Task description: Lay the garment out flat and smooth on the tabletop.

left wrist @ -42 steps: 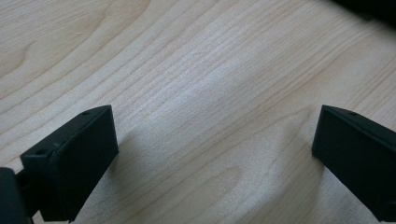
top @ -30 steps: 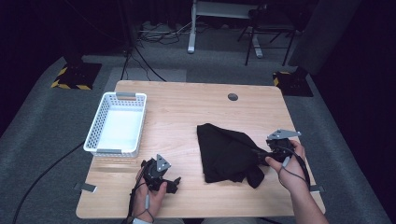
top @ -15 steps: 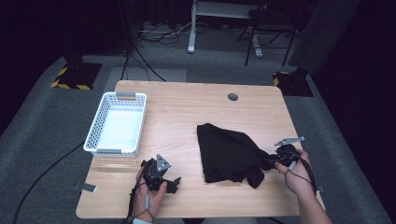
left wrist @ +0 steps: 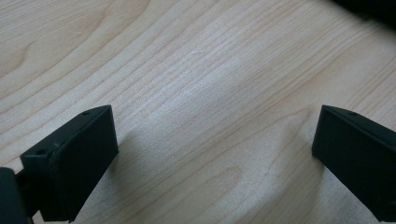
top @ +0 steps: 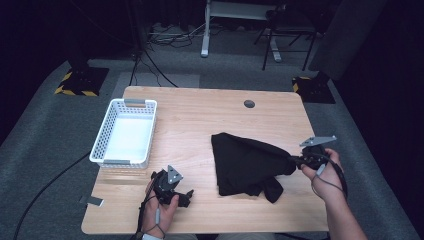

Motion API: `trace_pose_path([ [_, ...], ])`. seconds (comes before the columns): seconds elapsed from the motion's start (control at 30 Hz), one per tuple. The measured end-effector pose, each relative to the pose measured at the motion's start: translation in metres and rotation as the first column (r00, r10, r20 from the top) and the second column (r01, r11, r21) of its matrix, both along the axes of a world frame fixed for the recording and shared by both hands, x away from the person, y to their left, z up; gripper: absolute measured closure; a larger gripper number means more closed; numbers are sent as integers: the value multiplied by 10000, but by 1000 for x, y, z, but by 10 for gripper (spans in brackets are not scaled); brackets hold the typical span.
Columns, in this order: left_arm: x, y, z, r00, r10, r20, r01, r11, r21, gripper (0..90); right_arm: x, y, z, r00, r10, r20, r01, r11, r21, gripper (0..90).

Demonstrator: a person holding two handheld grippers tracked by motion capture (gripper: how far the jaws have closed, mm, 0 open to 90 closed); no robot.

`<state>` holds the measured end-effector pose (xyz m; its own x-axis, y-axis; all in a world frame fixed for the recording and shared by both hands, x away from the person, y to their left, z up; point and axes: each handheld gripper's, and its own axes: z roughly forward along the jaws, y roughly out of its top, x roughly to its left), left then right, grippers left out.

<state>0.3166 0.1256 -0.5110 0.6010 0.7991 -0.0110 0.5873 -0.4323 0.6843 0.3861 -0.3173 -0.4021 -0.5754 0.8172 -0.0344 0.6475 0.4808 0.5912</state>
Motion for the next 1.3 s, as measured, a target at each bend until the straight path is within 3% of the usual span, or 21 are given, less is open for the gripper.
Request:
trace_pose_path([
  [0.07, 0, 0, 0, 10000, 2, -2, -2, 10000, -3, 4, 13, -2, 15, 9990, -186, 405, 197, 9995, -254, 866],
  [0.1, 0, 0, 0, 10000, -22, 9, 22, 10000, 19, 4, 23, -3, 21, 9966, -327, 754, 381, 9967, -723, 853],
  [0.13, 0, 0, 0, 10000, 4, -4, -4, 10000, -5, 4, 34, -3, 25, 9907, -476, 1277, 646, 9891, -1324, 734],
  [0.17, 0, 0, 0, 10000, 6, -2, -6, 10000, -5, 4, 46, -5, 25, 9729, -755, 2187, 1248, 9672, -2214, 538],
  [0.2, 0, 0, 0, 10000, 1, 8, -1, 10000, 8, 4, 57, -6, 25, 9498, -1135, 2916, 2092, 9235, -3217, 451],
  [0.23, 0, 0, 0, 10000, -20, -6, 20, 10000, 20, 4, 58, -5, 27, 9434, -1229, 3080, 2288, 9135, -3364, 441],
  [0.27, 0, 0, 0, 10000, -24, -8, 24, 10000, 15, 4, 56, -4, 28, 9384, -1157, 3256, 2179, 9294, -2977, 409],
  [0.3, 0, 0, 0, 10000, -23, 7, 23, 10000, 35, 4, 50, -1, 28, 9395, -1005, 3275, 1881, 9503, -2480, 404],
  [0.37, 0, 0, 0, 10000, -13, -9, 13, 10000, 32, 4, 43, 3, 25, 9500, -800, 3017, 1473, 9671, -2074, 398],
  [0.43, 0, 0, 0, 10000, -17, 18, 17, 10000, 71, 4, 35, 3, 18, 9687, -656, 2393, 986, 9868, -1286, 397],
  [0.5, -1, -1, 0, 9999, 11, 104, -12, 9999, 130, 7, 27, 1, 12, 9791, -543, 1958, 695, 9950, -717, 395],
  [0.57, -2, -2, 1, 10000, 10, 71, -11, 9999, 110, 4, 16, -1, 5, 9858, -410, 1627, 472, 9983, -348, 395],
  [0.73, -3, -14, 3, 9996, 259, 128, -262, 9993, 275, 20, -10, -8, -7, 9919, -182, 1255, 214, 9995, -243, 390],
  [0.87, -7, -32, 10, 9995, -213, 248, 198, 9979, 618, 91, -30, -18, -14, 9935, -333, 1085, 332, 9994, 25, 363],
  [1.0, -10, -48, 19, 9987, -377, 347, 360, 9982, 475, 91, -47, -23, -26, 9958, -458, 798, 437, 9986, 285, 342],
  [1.07, -11, -57, 21, 9968, -762, 262, 748, 9960, 499, 171, -56, -24, -36, 9973, -463, 568, 444, 9984, 352, 337],
  [1.3, -13, -87, 24, 9900, -1352, 397, 1327, 9894, 591, 257, -64, -23, -56, 9980, -589, 235, 576, 9970, 520, 332],
])
